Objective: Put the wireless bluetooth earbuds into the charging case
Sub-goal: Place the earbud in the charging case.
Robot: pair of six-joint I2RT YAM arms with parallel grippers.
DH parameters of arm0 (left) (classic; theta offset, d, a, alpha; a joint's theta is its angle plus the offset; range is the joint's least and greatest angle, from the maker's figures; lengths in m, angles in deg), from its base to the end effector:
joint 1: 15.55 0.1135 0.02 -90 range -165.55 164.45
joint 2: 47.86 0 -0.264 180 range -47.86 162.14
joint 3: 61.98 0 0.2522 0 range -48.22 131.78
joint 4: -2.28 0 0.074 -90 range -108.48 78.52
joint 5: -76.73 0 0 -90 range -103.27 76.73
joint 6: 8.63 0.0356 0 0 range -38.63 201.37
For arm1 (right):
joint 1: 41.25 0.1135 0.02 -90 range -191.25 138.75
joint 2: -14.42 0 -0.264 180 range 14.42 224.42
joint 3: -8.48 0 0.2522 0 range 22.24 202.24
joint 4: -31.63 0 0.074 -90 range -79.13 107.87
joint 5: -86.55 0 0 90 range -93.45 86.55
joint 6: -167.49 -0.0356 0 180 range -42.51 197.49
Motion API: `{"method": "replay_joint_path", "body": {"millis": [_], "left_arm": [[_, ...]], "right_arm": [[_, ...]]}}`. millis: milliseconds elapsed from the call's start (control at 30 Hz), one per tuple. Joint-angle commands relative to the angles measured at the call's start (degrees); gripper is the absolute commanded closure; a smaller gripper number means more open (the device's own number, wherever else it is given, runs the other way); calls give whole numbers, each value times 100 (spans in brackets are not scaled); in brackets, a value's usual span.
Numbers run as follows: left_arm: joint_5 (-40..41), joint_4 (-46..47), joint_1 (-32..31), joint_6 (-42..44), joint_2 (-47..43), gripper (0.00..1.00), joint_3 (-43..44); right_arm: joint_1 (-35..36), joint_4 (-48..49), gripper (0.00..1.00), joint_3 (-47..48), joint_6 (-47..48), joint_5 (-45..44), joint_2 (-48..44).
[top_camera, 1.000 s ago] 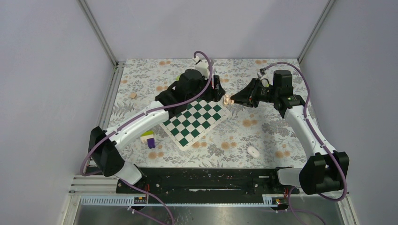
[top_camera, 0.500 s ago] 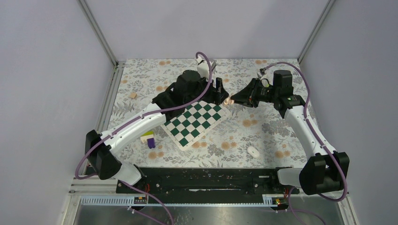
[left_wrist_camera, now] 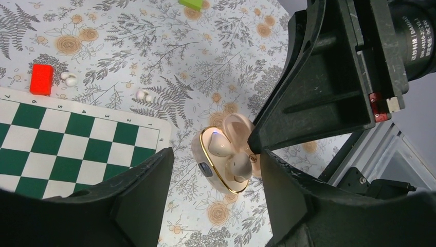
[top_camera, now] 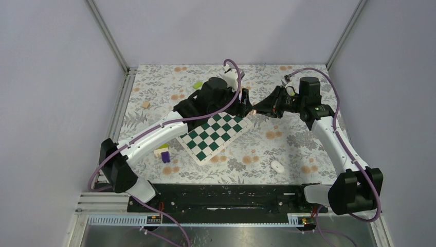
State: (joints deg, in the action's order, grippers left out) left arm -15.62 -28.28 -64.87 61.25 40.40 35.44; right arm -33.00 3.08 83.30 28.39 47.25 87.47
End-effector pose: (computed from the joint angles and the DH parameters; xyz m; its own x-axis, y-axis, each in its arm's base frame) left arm 0.2355 -0.2762 0.3775 -0.4925 0.0457 -0.8691 0.6530 0.6795 -0.3343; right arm 0.2744 0.0676 0.3303 -0.8774 0.3565 -0.3210 -0.1701 0.3944 0.9031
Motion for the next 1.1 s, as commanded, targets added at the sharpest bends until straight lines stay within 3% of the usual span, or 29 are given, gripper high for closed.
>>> {"method": "replay_joint_path", "body": {"millis": [0, 733, 967, 1067], "left_arm": [[91, 82, -46, 148, -22, 38, 259], [162, 70, -78, -108, -26, 58, 288], [170, 60, -92, -150, -71, 71, 219], [173, 38, -88, -159, -83, 73, 209]], "right_arm": [[61, 81, 100, 182, 28, 186, -156], [63, 88, 100, 165, 29, 186, -167], [65, 91, 100, 148, 28, 177, -184], [65, 96, 100, 143, 20, 179, -179]]}}
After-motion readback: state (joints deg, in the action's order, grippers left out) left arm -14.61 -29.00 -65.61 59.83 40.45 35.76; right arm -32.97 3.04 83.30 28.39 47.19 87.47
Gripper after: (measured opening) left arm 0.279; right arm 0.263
